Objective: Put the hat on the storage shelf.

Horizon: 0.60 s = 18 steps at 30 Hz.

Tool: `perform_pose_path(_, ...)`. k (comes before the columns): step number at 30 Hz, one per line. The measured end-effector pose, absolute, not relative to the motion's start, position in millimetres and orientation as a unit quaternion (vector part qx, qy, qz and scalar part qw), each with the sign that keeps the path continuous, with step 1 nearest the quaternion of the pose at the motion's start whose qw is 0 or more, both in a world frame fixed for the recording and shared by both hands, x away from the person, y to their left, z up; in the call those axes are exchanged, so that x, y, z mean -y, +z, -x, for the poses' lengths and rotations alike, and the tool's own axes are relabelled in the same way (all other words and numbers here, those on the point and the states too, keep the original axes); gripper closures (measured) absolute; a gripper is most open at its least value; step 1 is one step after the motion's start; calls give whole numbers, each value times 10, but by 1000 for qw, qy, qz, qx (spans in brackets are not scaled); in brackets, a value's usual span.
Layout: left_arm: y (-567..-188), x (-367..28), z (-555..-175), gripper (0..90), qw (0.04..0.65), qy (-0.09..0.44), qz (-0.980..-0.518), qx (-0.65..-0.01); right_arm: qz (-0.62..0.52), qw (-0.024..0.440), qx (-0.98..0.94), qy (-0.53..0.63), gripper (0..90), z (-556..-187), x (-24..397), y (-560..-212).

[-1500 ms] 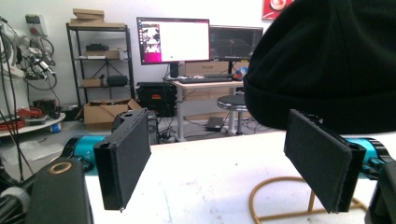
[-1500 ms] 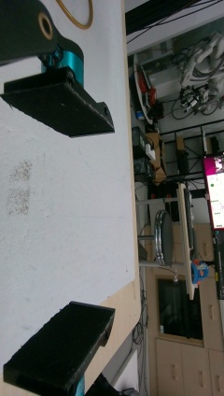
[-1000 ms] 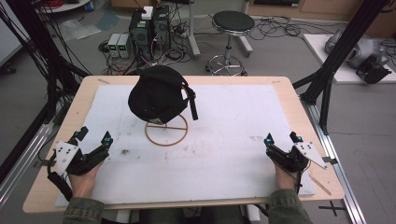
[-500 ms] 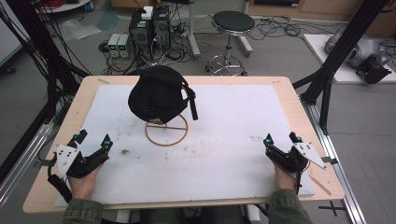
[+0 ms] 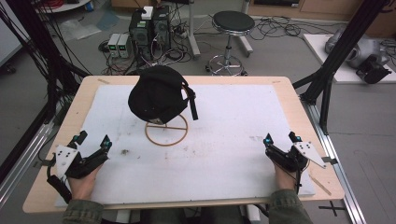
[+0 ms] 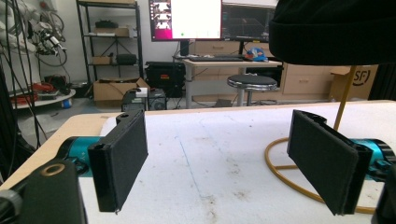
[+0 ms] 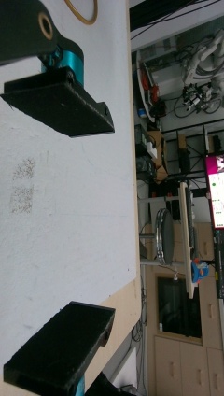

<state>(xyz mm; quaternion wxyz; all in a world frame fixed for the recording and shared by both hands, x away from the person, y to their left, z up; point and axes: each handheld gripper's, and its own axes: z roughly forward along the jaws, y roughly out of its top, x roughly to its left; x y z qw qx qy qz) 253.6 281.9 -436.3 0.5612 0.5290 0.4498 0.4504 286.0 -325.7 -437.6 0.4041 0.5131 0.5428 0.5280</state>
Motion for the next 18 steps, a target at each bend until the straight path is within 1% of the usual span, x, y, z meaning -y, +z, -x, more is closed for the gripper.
perform_pose_path(18, -4381, -2804, -2556, 212, 551, 438, -544, -456, -511, 402, -547, 527, 97, -2878, 3272, -4385)
